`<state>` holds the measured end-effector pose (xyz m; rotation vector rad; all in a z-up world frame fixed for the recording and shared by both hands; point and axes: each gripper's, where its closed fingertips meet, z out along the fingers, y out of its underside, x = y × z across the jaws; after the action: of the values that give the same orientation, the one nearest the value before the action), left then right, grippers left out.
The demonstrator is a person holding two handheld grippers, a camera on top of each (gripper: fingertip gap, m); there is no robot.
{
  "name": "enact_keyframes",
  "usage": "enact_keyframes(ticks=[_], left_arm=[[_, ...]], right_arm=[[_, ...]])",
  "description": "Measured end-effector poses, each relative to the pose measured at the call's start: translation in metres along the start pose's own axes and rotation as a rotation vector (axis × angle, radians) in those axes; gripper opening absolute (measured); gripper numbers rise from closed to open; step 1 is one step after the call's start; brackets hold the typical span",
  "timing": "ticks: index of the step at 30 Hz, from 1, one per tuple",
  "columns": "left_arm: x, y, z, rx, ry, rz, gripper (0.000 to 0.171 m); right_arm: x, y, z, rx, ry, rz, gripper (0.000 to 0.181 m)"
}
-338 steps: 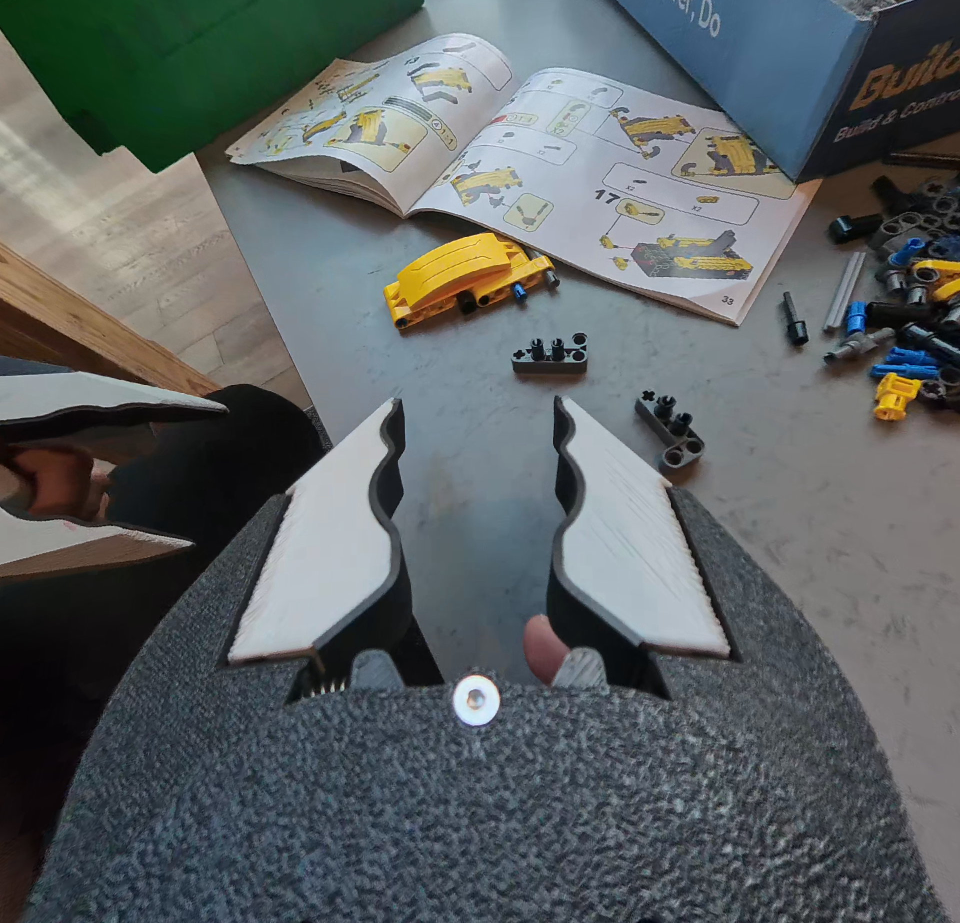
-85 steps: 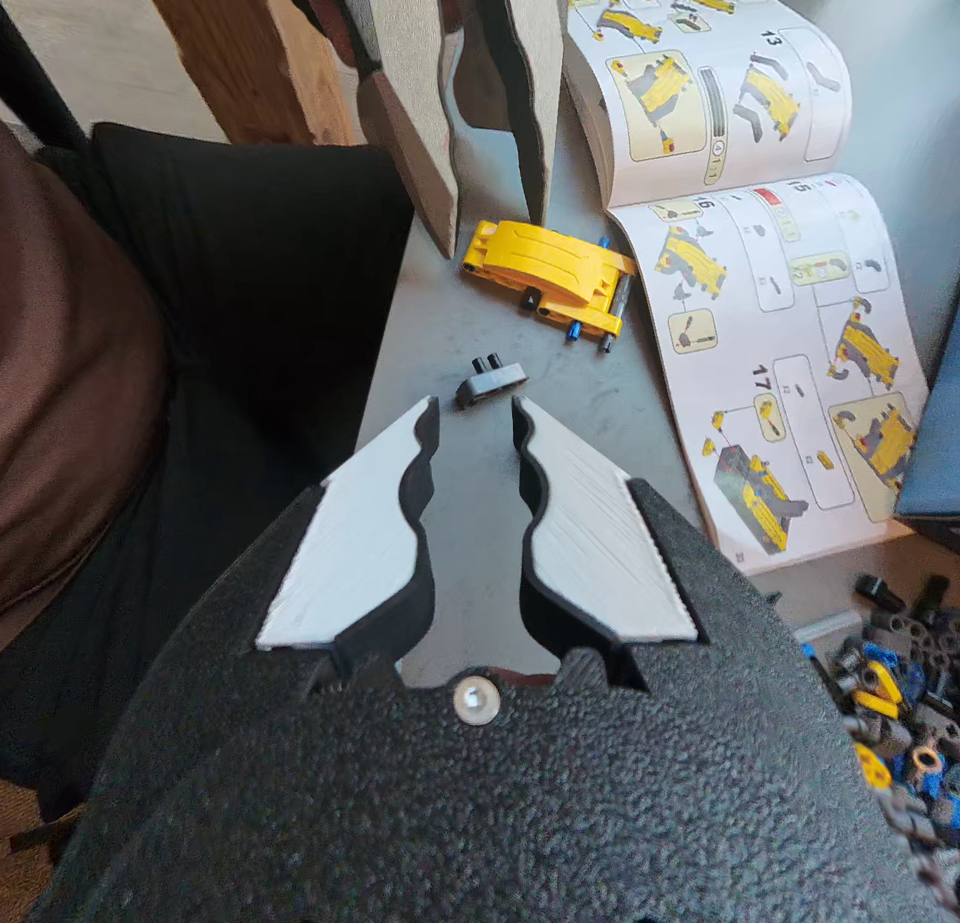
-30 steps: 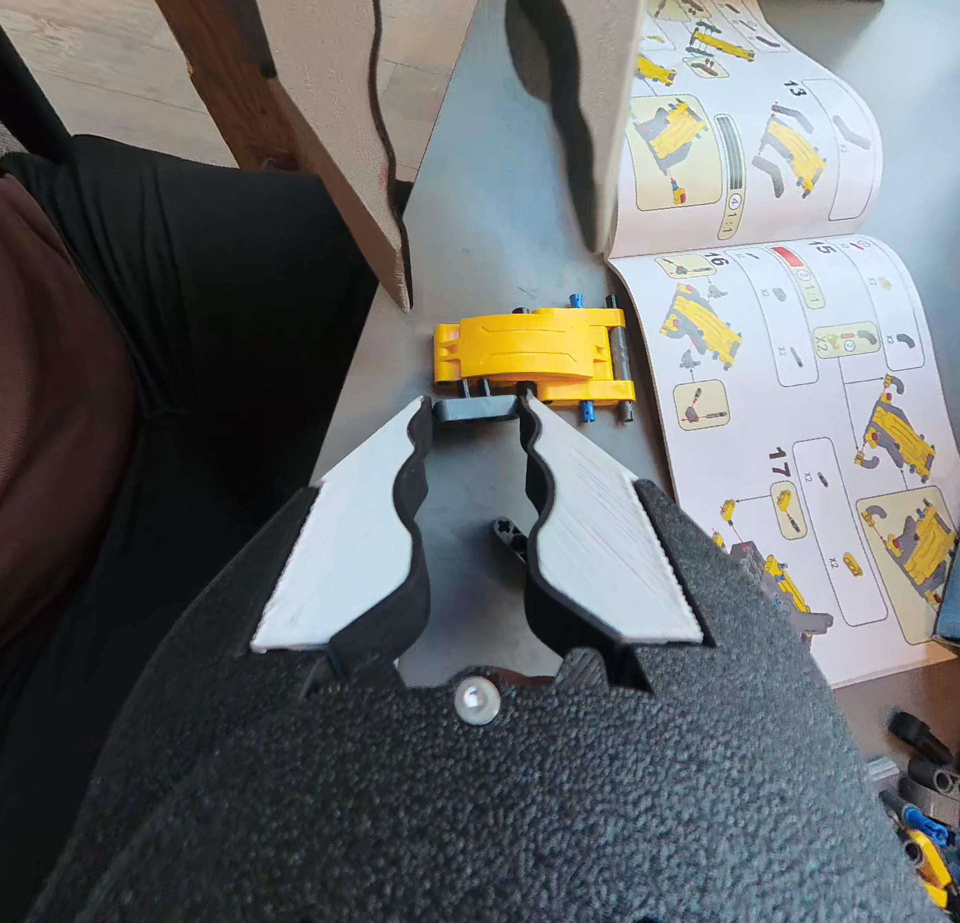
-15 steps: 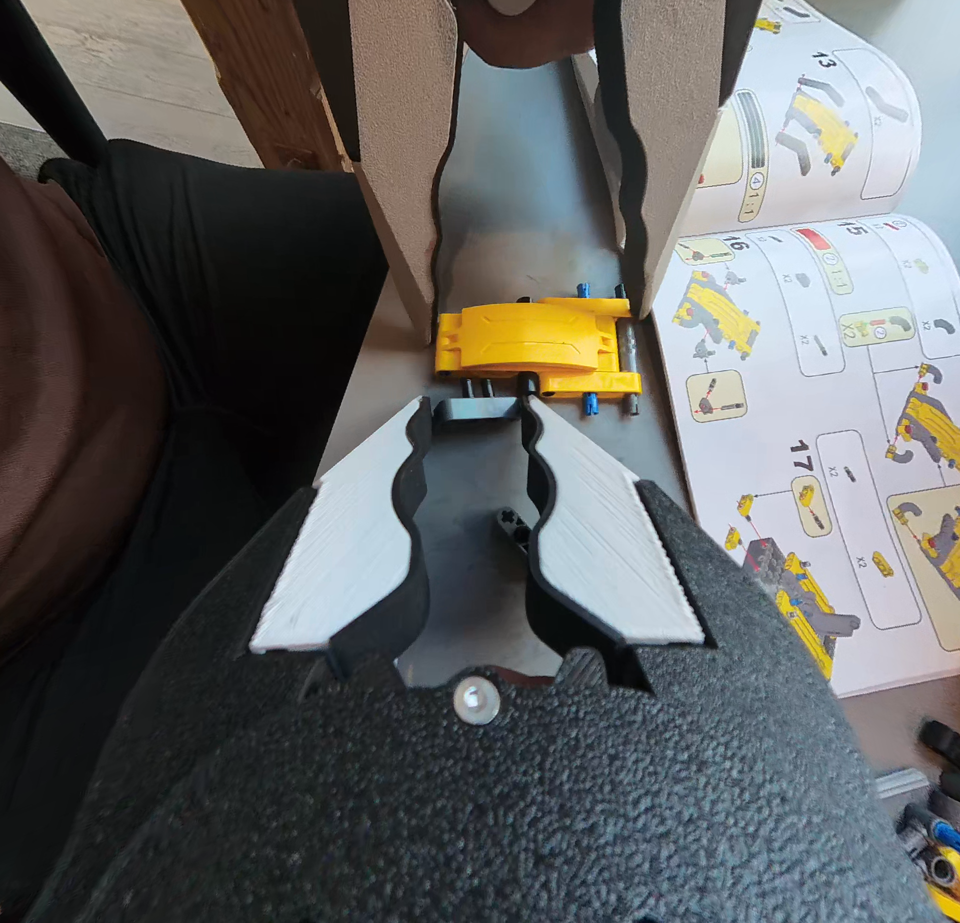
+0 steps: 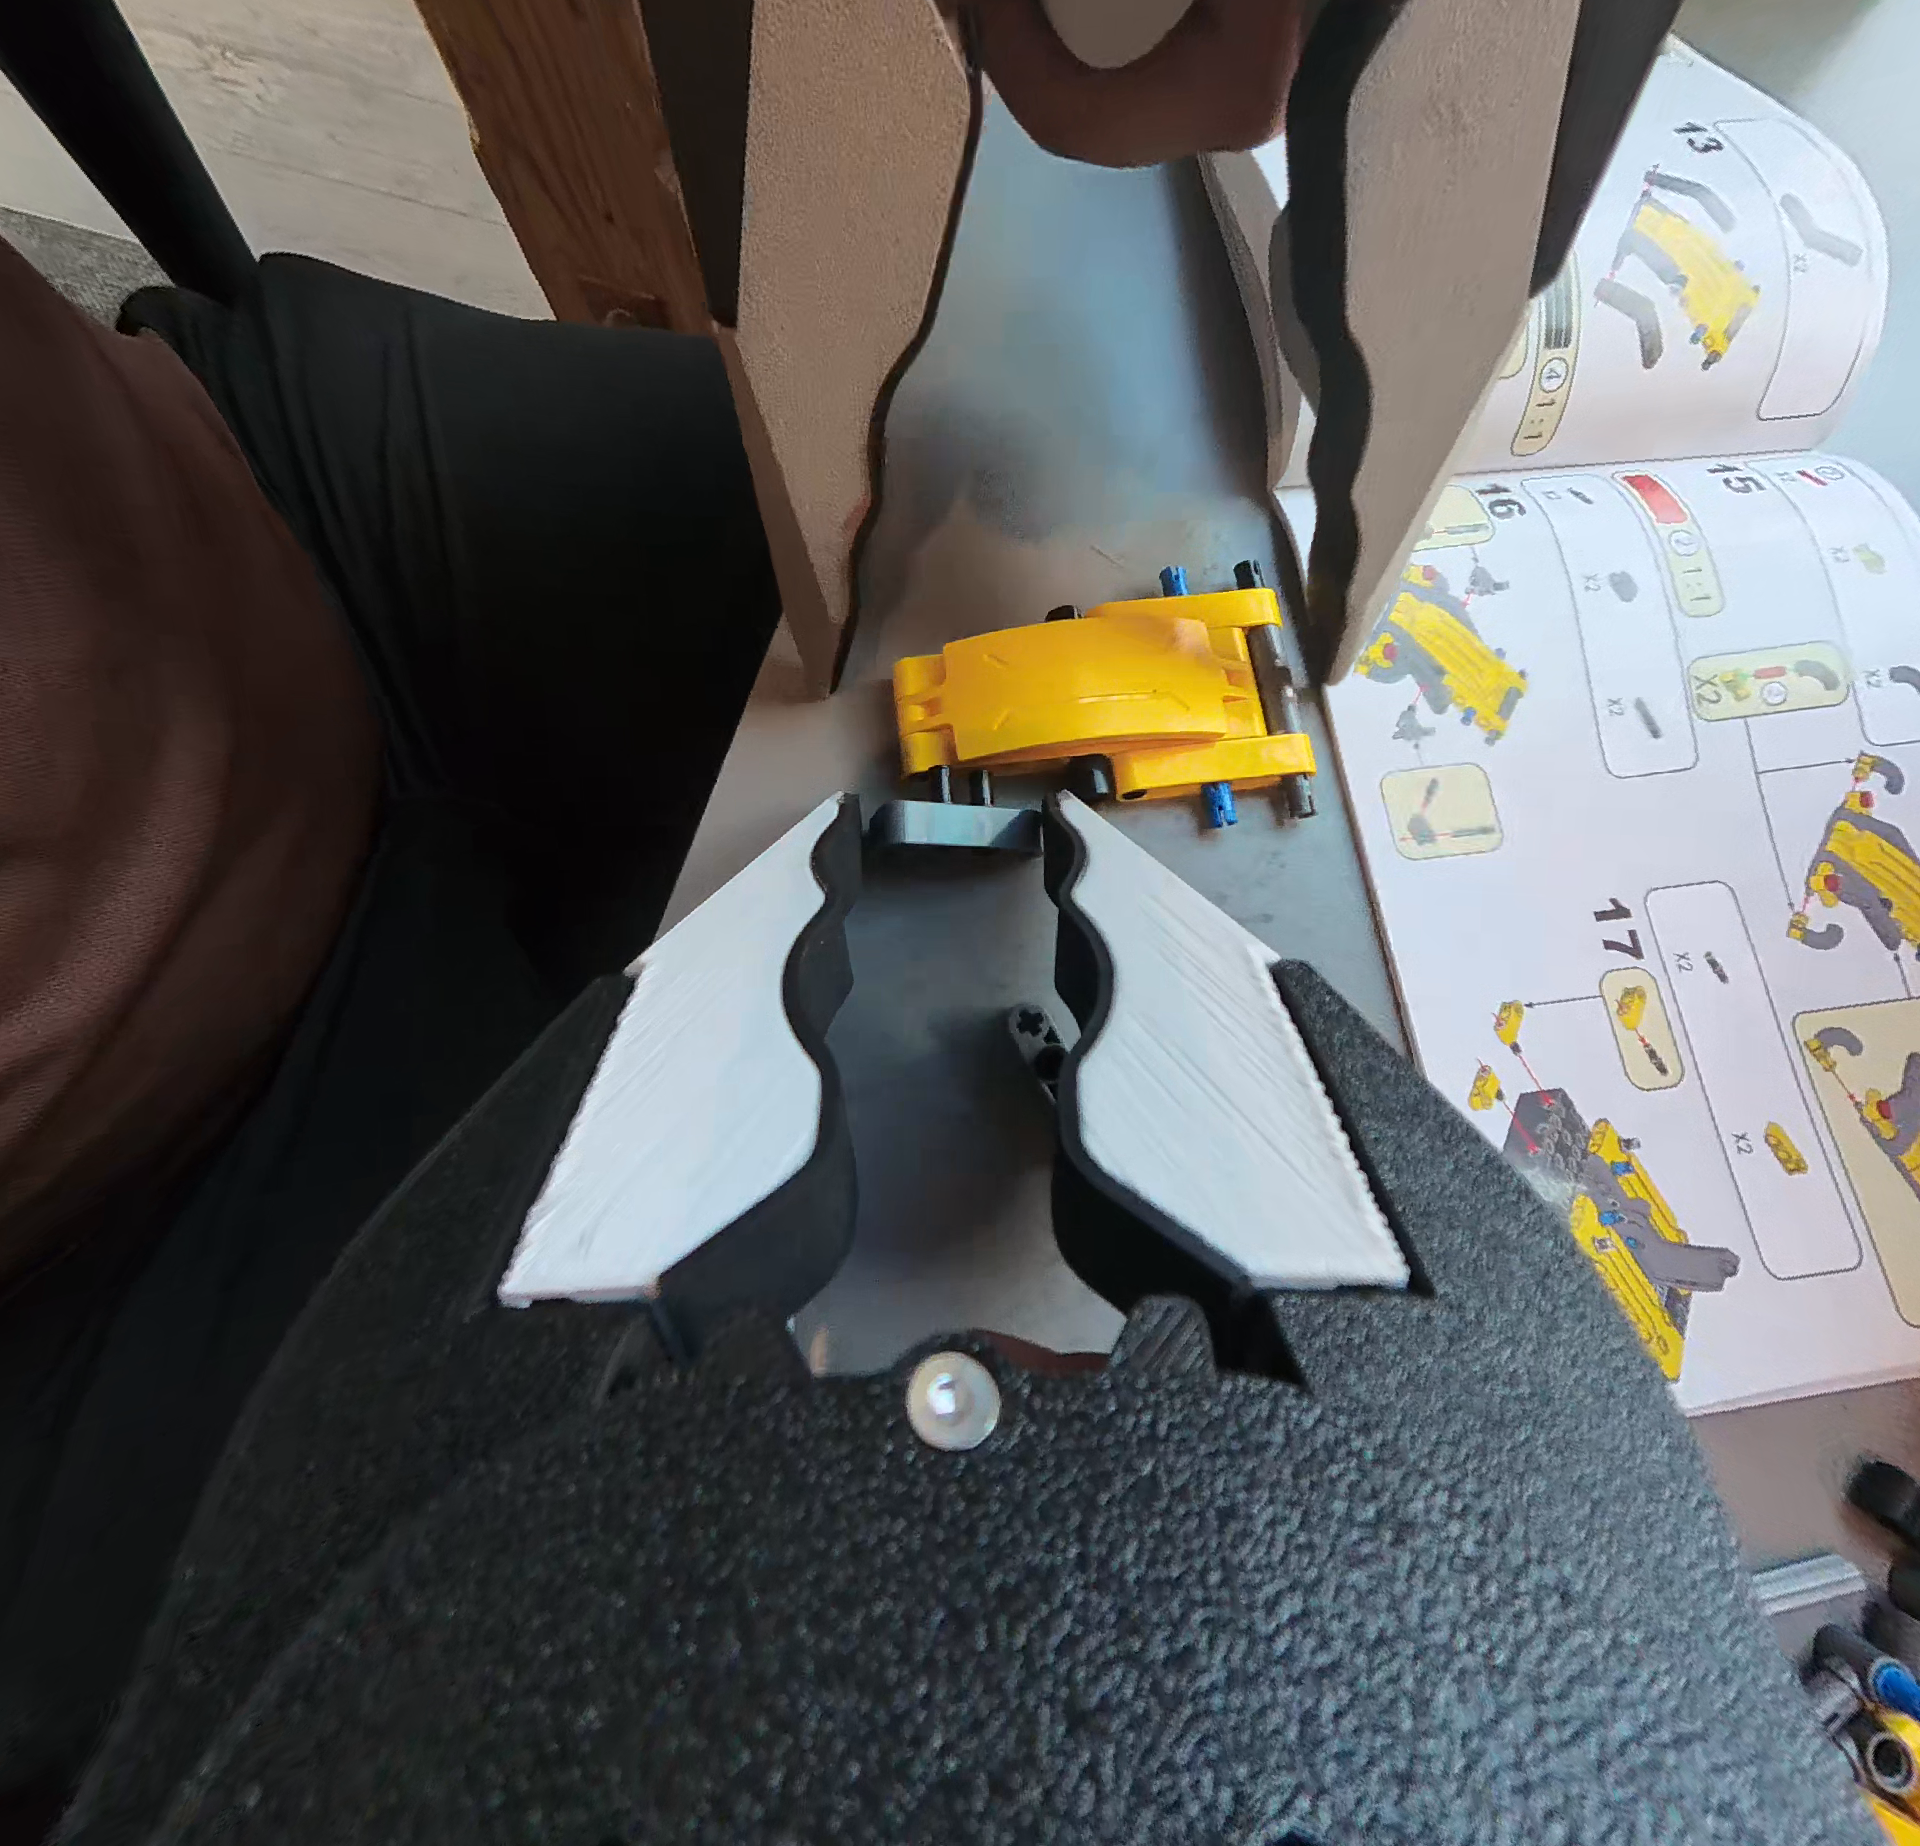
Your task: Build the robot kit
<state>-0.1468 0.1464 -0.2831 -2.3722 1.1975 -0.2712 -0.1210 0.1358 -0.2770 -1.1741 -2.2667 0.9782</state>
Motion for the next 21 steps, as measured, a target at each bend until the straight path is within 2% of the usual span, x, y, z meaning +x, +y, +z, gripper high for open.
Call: enact_keyframes(ticks=[2,6,17,21], left_arm=[[0.0003,-0.0001,0.0014,-0.005,0.018,-0.017,0.094],[-0.0025,-0.0016,0.0013,0.004,0.026,-0.027,0.080],[0.0036,-0.0011,0.0002,0.059,0.012,-0.059,0.079],[0.0034,-0.0013,-0.0001,0.080,0.016,-0.064,0.079]], right_arm=[[-0.0011,-0.0004,-0.0003,0.003,0.003,-0.015,0.033],[-0.0004,-0.0001,-0.0001,0.001,0.019,-0.035,0.032],[-0.0024,-0.0001,-0.0032,0.013,0.027,-0.083,0.035],[-0.0003,-0.0019,-0.0070,0.039,0.020,-0.045,0.037]])
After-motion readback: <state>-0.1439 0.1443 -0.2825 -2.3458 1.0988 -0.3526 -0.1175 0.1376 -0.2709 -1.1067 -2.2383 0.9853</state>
